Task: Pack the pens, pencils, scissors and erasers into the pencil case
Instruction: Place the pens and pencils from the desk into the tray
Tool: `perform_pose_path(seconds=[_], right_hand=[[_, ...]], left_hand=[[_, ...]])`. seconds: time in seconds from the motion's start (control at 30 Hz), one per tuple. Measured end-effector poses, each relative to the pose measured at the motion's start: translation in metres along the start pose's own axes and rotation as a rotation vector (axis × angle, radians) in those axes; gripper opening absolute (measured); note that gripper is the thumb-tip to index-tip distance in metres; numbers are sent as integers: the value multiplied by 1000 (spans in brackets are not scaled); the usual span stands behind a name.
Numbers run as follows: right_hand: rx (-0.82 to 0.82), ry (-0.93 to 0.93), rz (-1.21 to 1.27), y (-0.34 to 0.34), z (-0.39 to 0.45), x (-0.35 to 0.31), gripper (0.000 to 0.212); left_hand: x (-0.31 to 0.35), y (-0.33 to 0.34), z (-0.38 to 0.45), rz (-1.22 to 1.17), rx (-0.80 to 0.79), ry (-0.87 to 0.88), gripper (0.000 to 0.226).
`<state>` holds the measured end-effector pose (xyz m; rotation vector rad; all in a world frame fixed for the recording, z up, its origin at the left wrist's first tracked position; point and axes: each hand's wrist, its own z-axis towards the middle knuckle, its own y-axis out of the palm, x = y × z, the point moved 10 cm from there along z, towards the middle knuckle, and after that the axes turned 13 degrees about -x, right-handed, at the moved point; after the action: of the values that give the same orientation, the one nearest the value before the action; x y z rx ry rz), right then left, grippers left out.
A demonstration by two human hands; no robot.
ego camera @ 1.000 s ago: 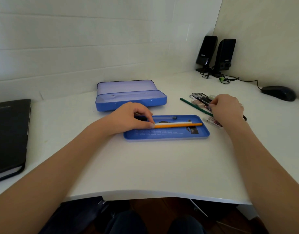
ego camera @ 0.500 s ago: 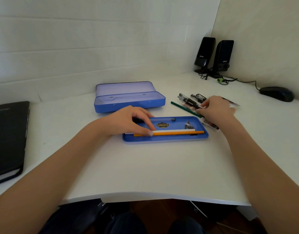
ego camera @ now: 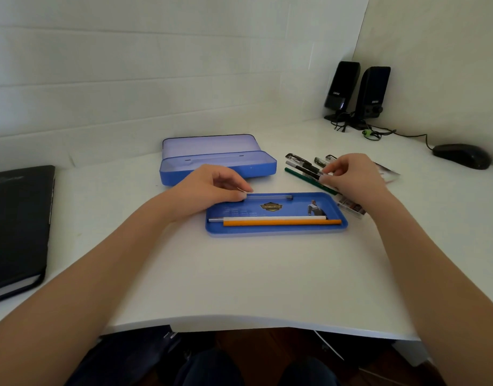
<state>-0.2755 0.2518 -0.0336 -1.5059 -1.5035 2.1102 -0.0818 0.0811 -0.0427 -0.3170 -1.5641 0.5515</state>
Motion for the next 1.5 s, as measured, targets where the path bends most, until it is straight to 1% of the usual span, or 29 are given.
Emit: perform_pose_path(seconds=[0.07,0.1,0.17,0.2,0.23,0.27,0.33,0.4,0.43,0.47,0.53,0.57,0.63,0.7,0.77,0.83,0.87,0.9,0.97,1.07,1.23,1.37,1.5], right_hand=[[8,-7,-6,0,0,-3,11],[40,-35,-30,-2,-2,-8,9],[113,-175,-36,-8,-9,-29,5],[106,-265,6,-7,-15,-42,3],[61,-348,53,-2,-21,-56,4],[-18,-421,79,7,-28,-69,5],[-201,-512,38,33,-38,-88,3],[-338,-559,-44,60,-45,-96,4],[-375,-575,-62,69,-47,-98,6],[-384,-585,-62,75,-49,-100,8],[-323,-601,-75,78,-48,-103,14],[-278,-604,-102,78,-47,-104,18],[-207,-603,-126,77,-45,-106,22],[-111,-554,-65,62,-40,-101,21],[90,-433,-60,30,-32,-86,19],[304,-253,-181,-6,-26,-61,12],[366,-147,-245,-19,-22,-46,12],[382,-34,-306,-27,-18,-29,19],[312,151,-403,-27,-7,2,28],[203,251,-481,-17,4,22,31],[188,314,-518,-17,6,25,32],[179,332,-503,-18,3,24,37],[208,294,-478,-19,2,20,27]], left_hand=[[-1,-2,0,-5,21,12,14],[-2,-4,1,-11,38,13,19],[-4,-10,1,-27,79,-3,34],[-5,-12,2,-49,95,-8,40],[-6,-13,2,-82,106,-9,43],[-7,-14,2,-126,115,-6,46],[-10,-15,2,-201,142,-13,48],[-12,-15,1,-258,163,-27,41],[-12,-14,2,-288,163,-31,33],[-12,-13,2,-312,151,-35,25],[-11,-7,4,-295,99,-32,17],[-9,-5,4,-233,69,-26,16],[-5,0,4,-91,6,1,24],[-1,4,3,-39,-33,28,30],[1,4,3,-41,-35,42,30],[2,3,3,-45,-35,52,30],[3,3,3,-42,-38,56,31],[3,4,3,-38,-41,59,31],[3,5,3,-31,-48,61,31],[3,5,3,-31,-48,64,31],[2,5,3,-32,-43,61,30],[2,6,4,-28,-49,62,31],[2,6,4,-27,-51,68,31]])
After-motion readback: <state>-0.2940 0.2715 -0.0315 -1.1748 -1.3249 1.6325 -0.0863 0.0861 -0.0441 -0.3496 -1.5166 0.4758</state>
